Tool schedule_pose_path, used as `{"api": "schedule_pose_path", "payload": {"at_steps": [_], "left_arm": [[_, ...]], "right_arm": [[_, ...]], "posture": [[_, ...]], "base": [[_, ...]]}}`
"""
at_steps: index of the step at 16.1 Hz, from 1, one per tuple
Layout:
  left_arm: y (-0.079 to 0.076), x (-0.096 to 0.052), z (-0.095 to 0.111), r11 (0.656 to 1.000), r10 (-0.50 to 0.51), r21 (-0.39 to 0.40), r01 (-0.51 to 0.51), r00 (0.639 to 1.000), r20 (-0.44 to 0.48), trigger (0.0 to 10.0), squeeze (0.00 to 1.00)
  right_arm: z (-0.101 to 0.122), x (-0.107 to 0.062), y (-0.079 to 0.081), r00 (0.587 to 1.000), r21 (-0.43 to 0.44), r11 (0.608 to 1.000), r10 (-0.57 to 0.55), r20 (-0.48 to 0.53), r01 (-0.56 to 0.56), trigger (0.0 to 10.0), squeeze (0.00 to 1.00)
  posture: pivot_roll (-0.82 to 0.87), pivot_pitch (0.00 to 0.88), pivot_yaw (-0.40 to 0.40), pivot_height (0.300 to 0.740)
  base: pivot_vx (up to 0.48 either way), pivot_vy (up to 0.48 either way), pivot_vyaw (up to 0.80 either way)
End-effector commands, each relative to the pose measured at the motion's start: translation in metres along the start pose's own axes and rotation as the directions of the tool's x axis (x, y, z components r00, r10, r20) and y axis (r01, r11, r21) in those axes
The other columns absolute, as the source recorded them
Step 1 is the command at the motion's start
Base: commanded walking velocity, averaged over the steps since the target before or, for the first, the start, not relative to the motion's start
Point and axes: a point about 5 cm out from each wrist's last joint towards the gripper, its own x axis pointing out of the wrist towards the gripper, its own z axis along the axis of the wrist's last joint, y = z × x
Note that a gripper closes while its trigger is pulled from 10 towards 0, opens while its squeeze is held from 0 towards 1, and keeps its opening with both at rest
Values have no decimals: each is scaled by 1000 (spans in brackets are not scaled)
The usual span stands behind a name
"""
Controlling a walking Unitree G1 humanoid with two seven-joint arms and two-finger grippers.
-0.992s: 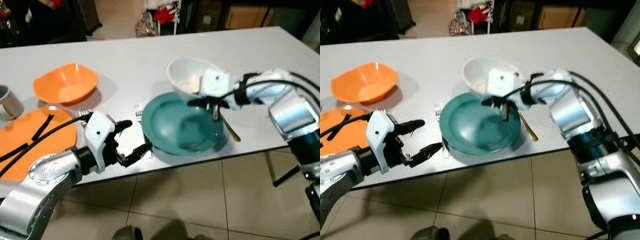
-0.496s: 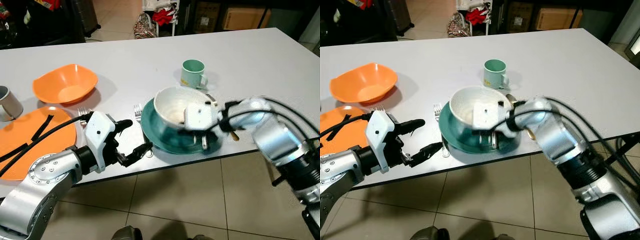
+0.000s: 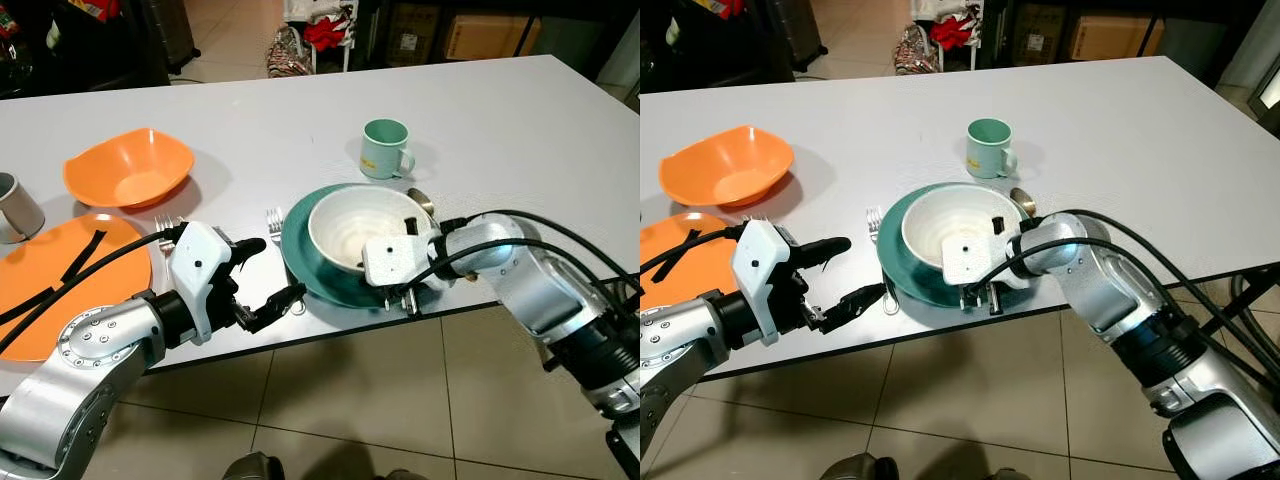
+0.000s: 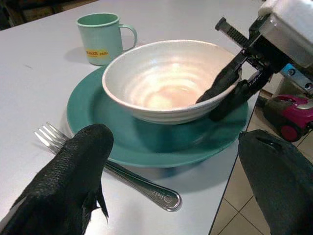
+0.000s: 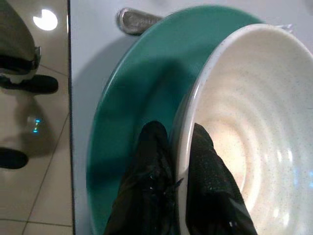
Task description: Setting the table
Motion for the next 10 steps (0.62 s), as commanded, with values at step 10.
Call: {"api": "schedule_pose_path", "payload": {"at_steps": [10], "left_arm": [[1, 2, 1, 1000, -6, 20, 6, 1000, -3, 10000, 0]], "right_arm": [[5, 10, -8, 997, 11, 999, -53, 60, 52, 10000, 388]], "posture": [[-83, 93, 21, 740]], "base": [[0, 0, 0]]}}
